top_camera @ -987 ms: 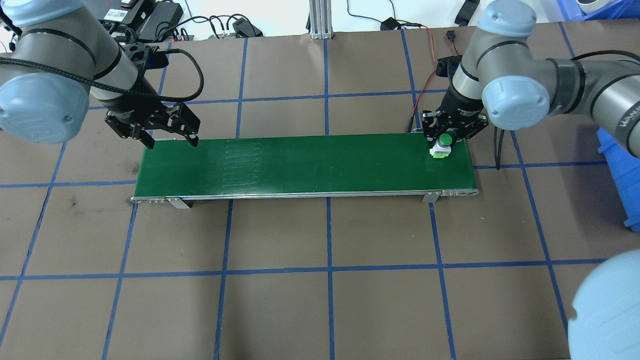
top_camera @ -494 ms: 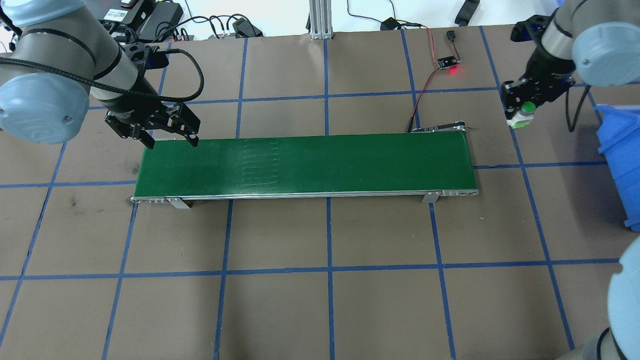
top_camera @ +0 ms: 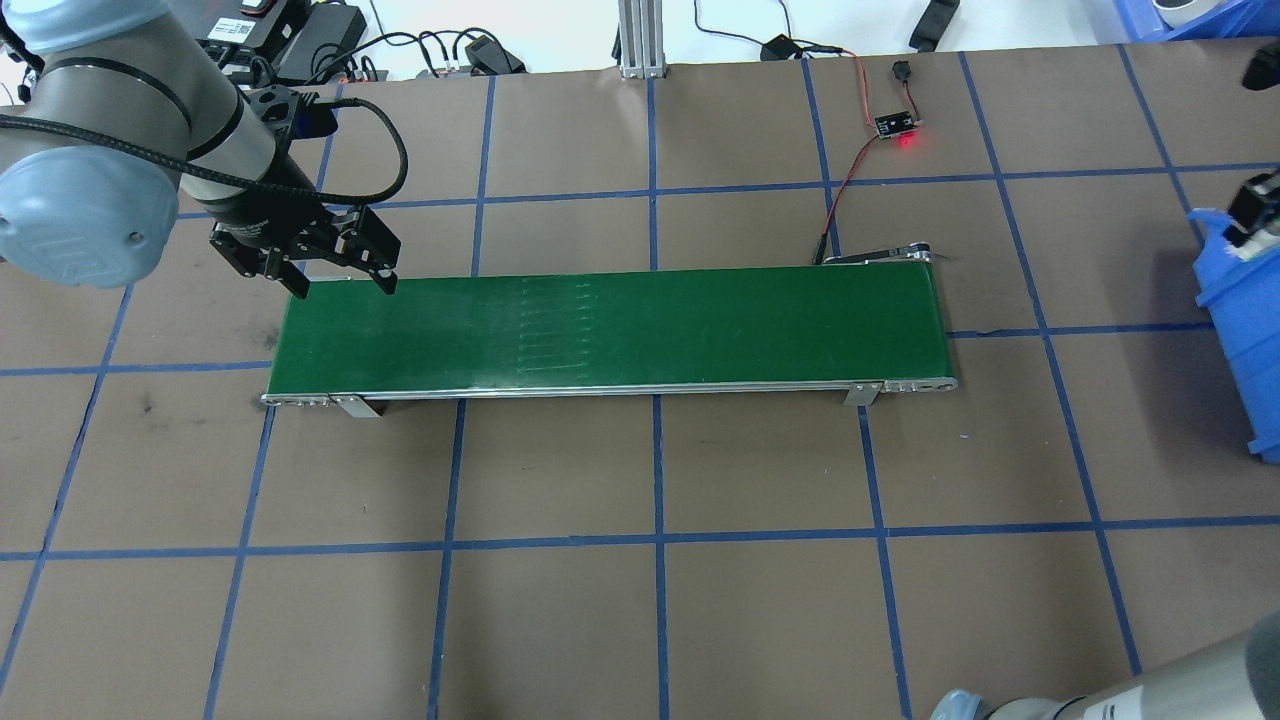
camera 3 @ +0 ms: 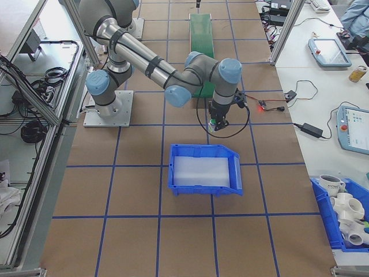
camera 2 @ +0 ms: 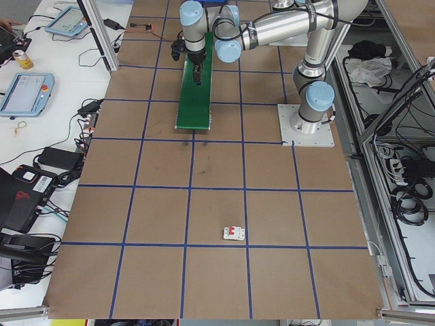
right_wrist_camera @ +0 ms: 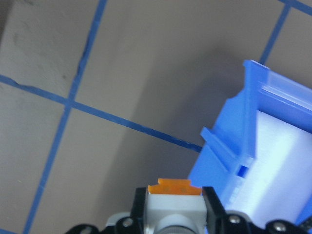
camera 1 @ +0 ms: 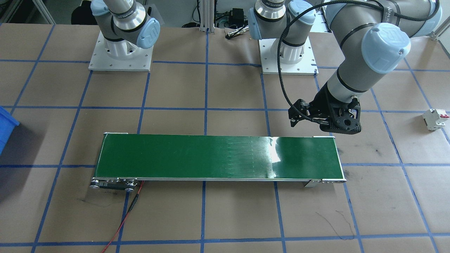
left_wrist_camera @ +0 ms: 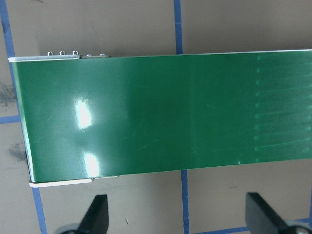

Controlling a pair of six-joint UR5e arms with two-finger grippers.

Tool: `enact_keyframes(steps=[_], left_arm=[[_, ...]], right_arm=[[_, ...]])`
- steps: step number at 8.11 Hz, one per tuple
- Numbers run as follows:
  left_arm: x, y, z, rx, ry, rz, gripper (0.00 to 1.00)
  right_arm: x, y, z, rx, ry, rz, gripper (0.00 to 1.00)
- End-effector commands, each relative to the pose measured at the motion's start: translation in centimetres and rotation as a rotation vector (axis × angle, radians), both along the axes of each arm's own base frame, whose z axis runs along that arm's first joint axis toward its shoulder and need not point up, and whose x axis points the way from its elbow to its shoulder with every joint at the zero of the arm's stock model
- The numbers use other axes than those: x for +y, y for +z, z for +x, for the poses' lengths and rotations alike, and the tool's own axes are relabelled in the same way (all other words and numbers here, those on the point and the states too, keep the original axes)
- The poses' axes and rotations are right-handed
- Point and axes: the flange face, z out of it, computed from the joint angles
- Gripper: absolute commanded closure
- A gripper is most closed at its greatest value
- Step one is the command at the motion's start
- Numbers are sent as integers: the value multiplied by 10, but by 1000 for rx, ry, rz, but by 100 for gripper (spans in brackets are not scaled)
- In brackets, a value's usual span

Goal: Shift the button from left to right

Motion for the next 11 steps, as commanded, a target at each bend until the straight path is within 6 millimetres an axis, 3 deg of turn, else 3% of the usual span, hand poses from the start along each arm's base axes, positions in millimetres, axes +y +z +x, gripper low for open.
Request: enact_keyframes(steps=[1,3,4,6,8,10,11], left_arm=[[0,2,0,0,0,-3,0],[0,1,0,0,0,-1,0],[0,2,0,-1,2,-4,0],[0,1,0,0,2,-3,0],[1,3,0,-1,0,-4,0],[1,3,0,-1,2,-6,0],[1,3,-1,-1,-1,-6,0]], right_arm=[[34,11,-103,42,147,-26,88],[37,-37,-156,48,348,-23,88],[34,-63,-170,49,466,-12,86],[33,-97,-173,10,755,35,76],[33,-122,-172,-7,943,45,58],[36,-131,-168,-13,991,48,49],[38,-133,-166,-20,992,48,28]])
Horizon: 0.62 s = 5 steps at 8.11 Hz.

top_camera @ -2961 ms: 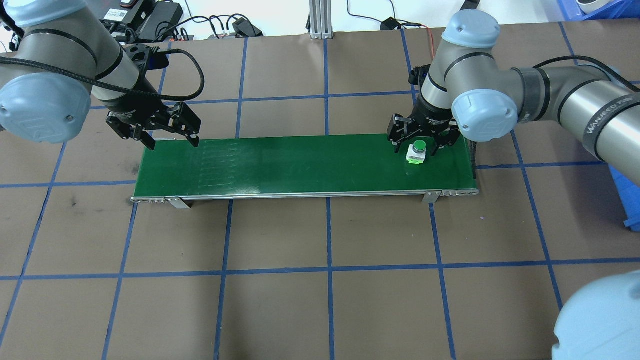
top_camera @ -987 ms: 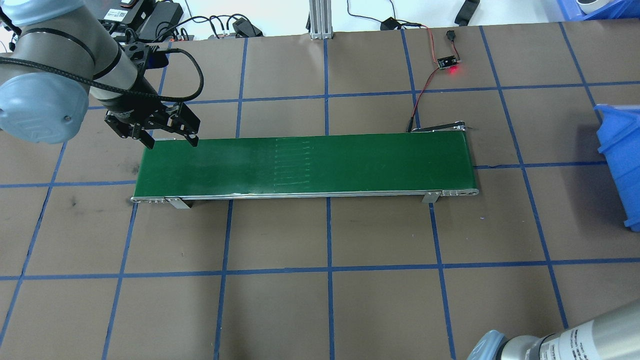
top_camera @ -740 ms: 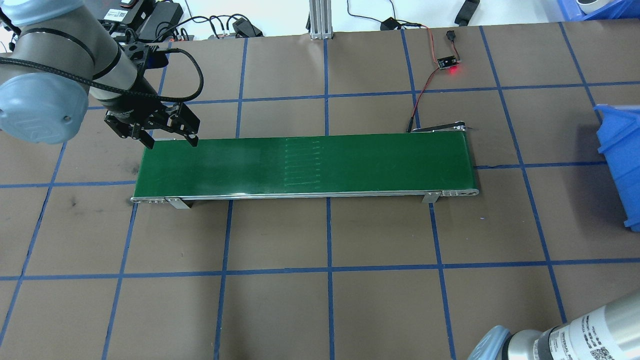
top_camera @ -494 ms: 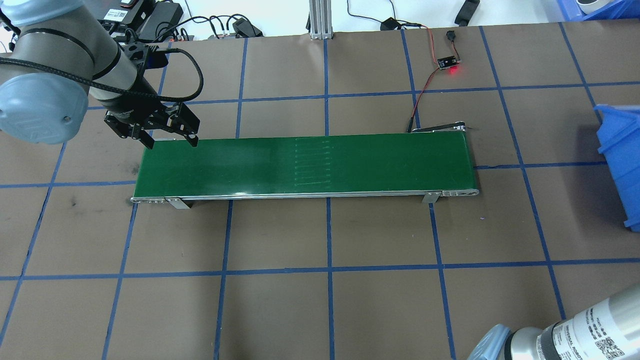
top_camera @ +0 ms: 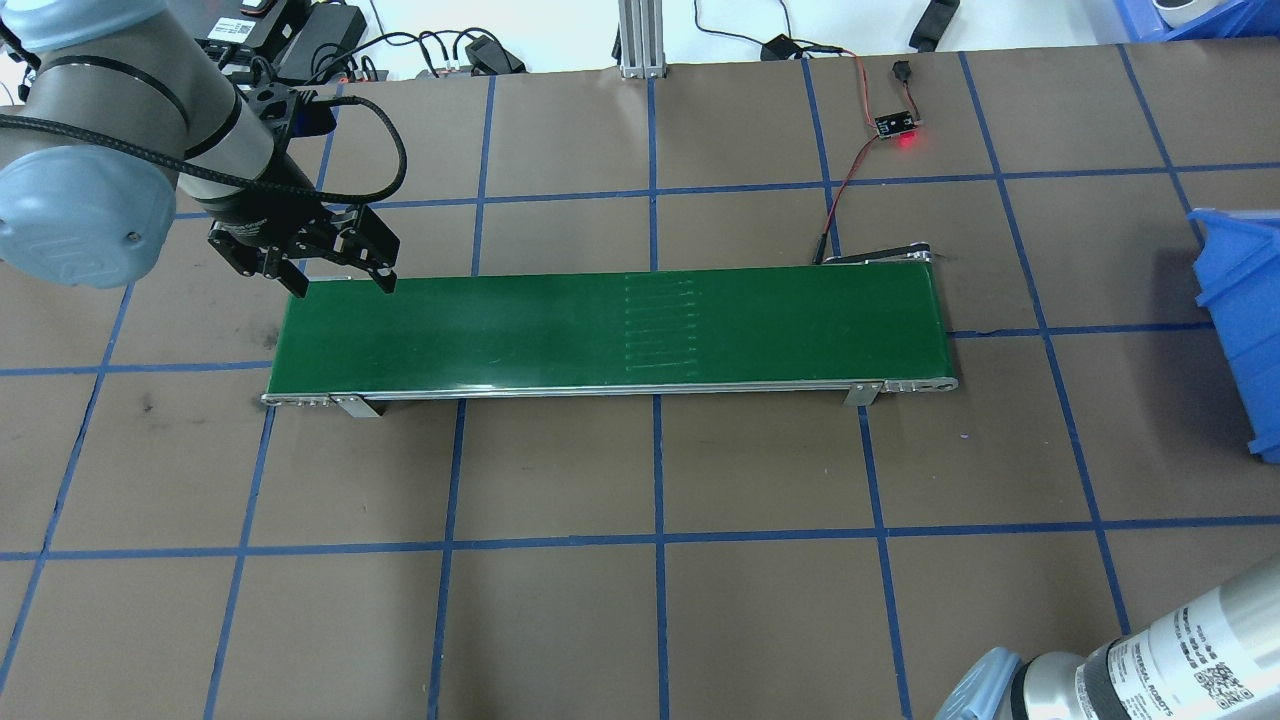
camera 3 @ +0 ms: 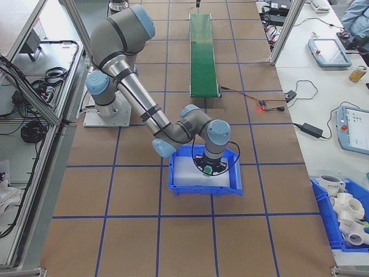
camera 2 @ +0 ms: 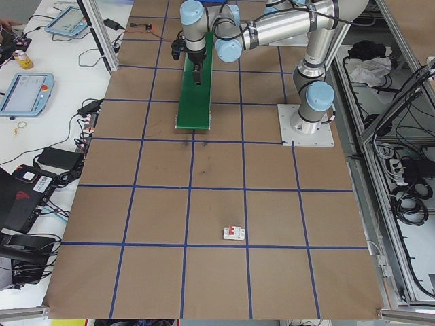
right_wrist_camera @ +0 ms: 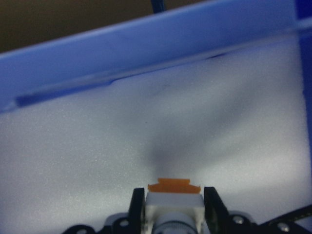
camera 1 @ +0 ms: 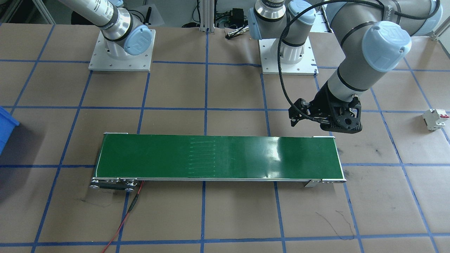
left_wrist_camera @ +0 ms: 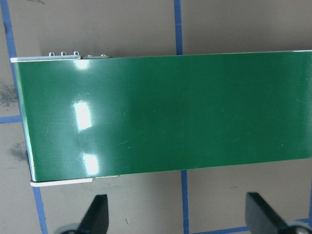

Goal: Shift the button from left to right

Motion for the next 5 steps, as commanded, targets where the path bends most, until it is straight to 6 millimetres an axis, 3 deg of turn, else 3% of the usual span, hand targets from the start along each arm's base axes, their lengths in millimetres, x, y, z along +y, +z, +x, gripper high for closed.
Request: enact_keyframes(steps=[1,3,4,5], left_arm=[[0,0,0,0,-1,0,0],[1,0,-1,0,-3,2,0],[0,0,-1,-2,-3,-1,0],[0,0,0,0,-1,2,0]], right_arm=[[4,-3,4,-2,30,6,0],[7,30,6,35,15,-27,0],[11,55,10,59,-34,-55,0],[20,99,20,91,-118,-99,0]])
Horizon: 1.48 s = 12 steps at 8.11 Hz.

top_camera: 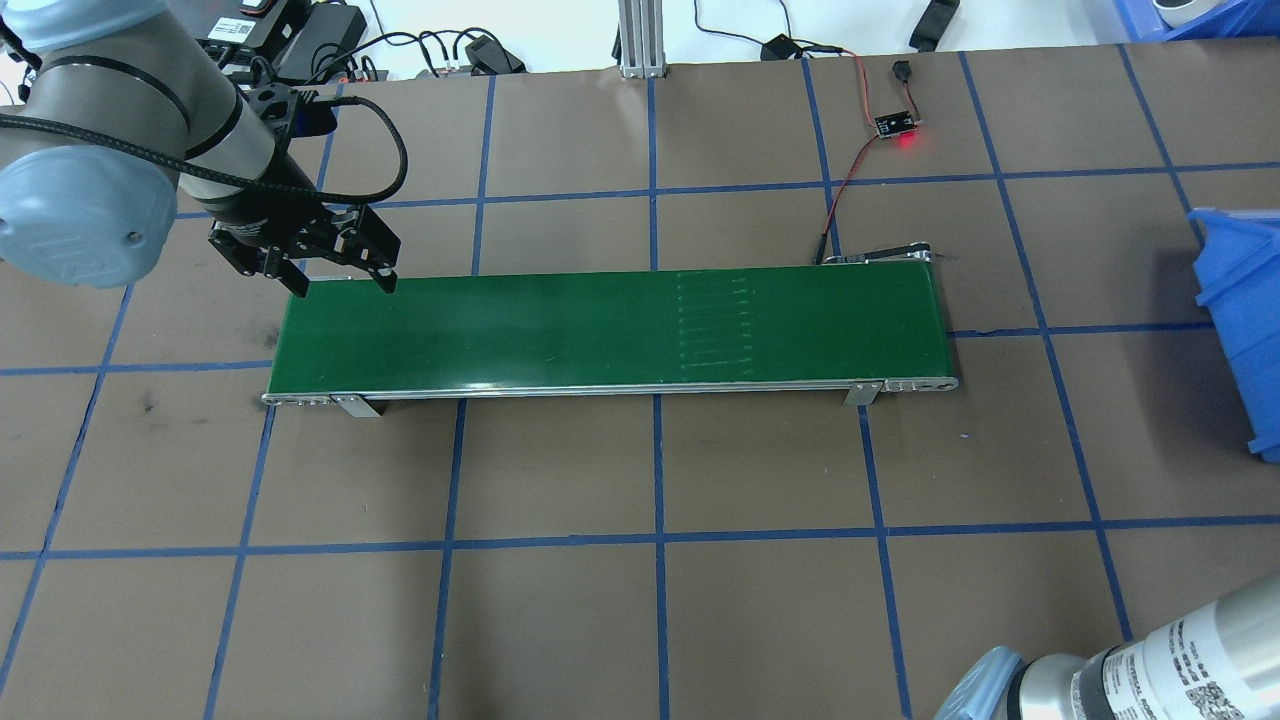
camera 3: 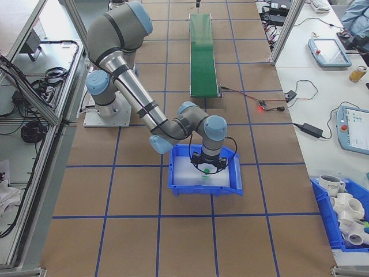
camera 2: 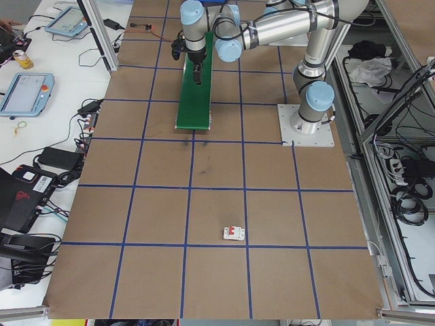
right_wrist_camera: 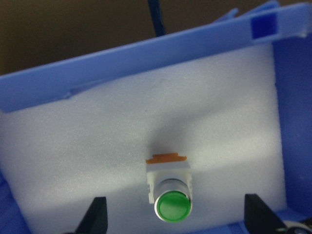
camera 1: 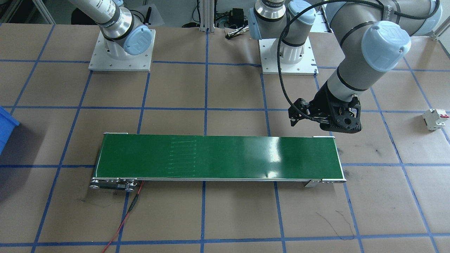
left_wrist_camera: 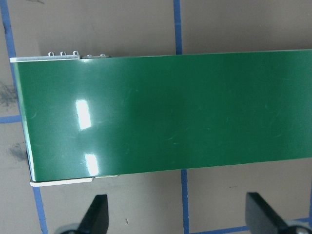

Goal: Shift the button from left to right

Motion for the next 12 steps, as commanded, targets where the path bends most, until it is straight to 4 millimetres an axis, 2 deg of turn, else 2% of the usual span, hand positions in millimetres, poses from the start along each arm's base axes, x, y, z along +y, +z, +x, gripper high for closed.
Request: enact_keyframes(steps=[1,2,4,5,7,8,9,10,12], left_arm=[[0,0,0,1,0,2,0],[0,0,1,1,1,0,0],[0,0,1,1,1,2,0],[0,0,0,-1,0,2,0],[0,0,0,1,0,0,0],[0,0,0,1,0,0,0],[0,0,0,1,0,0,0],[0,0,0,1,0,1,0],[0,0,0,-1,0,0,0]], right_arm=[[26,106,34,30,-215,-92,0],[41,137,55,-5,-334,-94,0],[67,188,85,-21,-512,-105,0],[74,205,107,-30,-610,-96,0],[74,233,156,-45,-748,-117,0],[72,240,168,-60,-845,-126,0],[67,251,195,-68,-887,-126,0],[60,260,230,-76,-940,-135,0],[58,276,315,-100,-1061,-144,0]])
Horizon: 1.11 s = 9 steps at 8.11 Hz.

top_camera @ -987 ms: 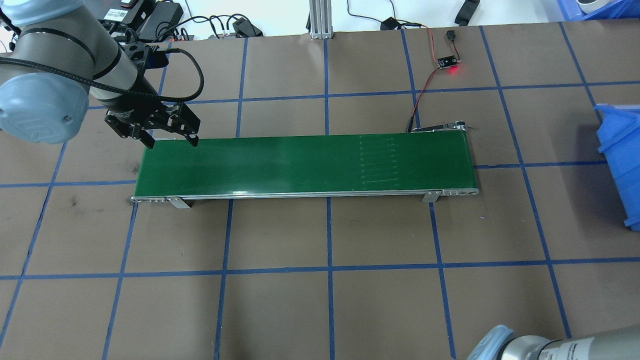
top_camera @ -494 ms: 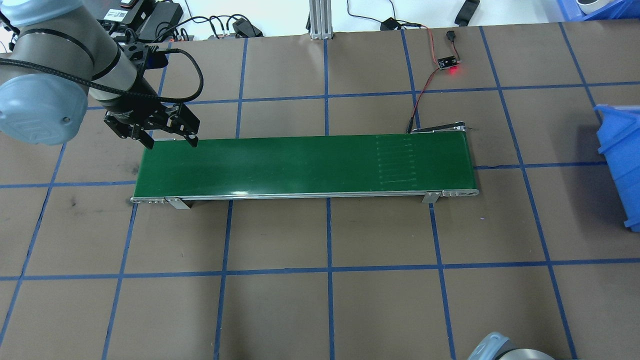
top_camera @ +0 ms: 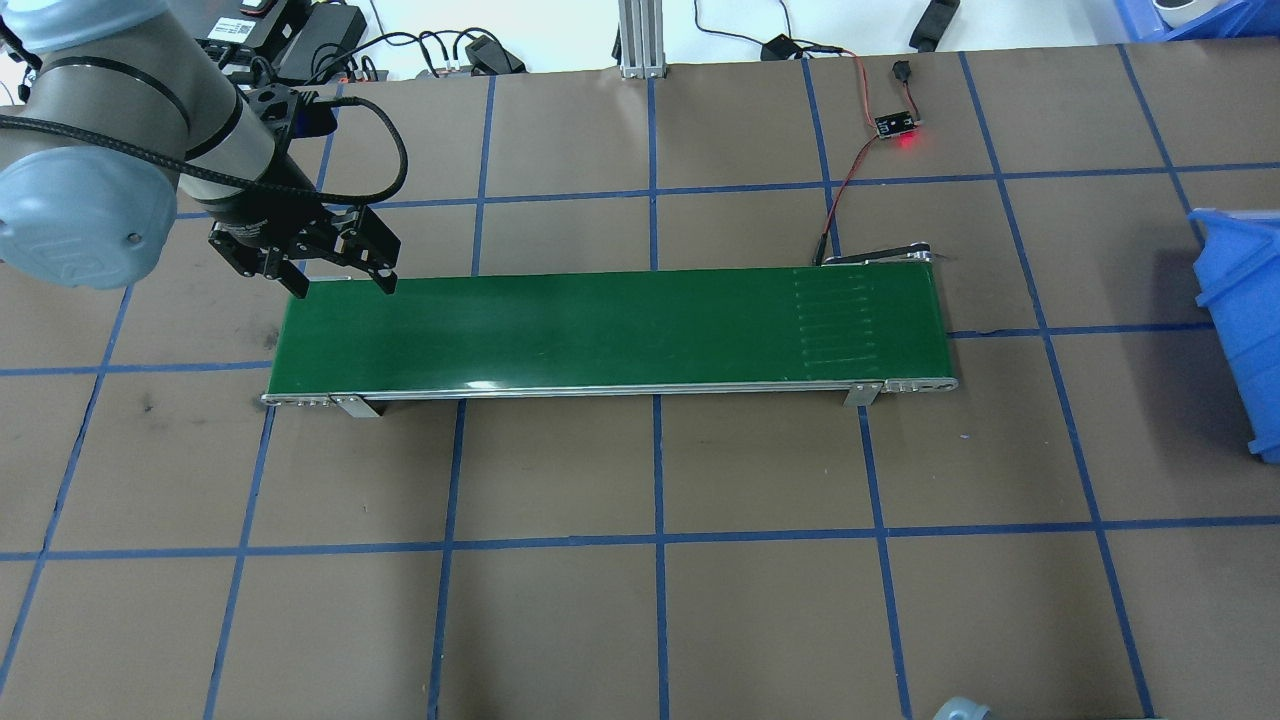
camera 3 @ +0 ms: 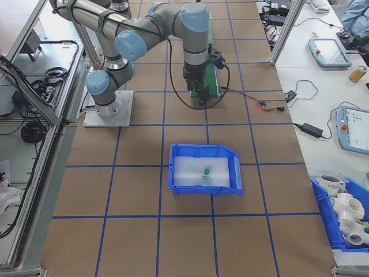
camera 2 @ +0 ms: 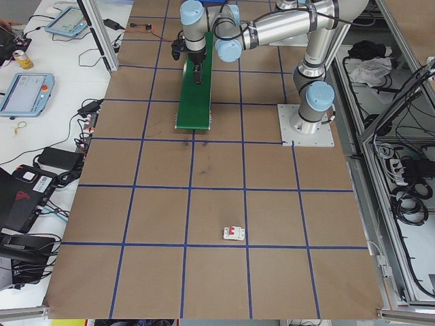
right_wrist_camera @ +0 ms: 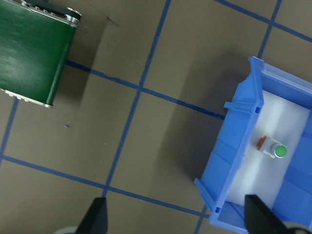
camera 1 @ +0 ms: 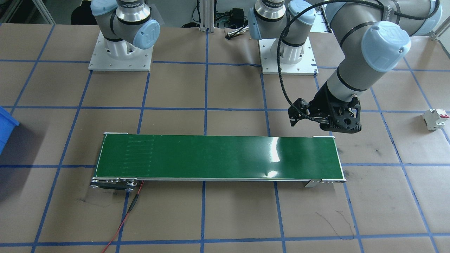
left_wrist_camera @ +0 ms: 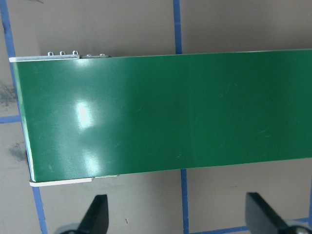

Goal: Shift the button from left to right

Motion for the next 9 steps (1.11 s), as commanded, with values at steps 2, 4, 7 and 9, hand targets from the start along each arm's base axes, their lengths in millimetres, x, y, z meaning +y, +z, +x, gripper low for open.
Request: enact_keyframes(steps=[2,4,7,9], left_arm=[[0,0,1,-1,1,1,0],[-2,4,1,-4,1,-6,0],[3,15,1,-13,2,-17,0],[24,54,5,-91,2,-84,0]], right_arm=[[-5,17,159,-40,-184,-28,0],[1,14,226,-59,-265,-31,0],[6,-5,301,-79,-363,3,0],[4,-12,302,-77,-364,11,0]])
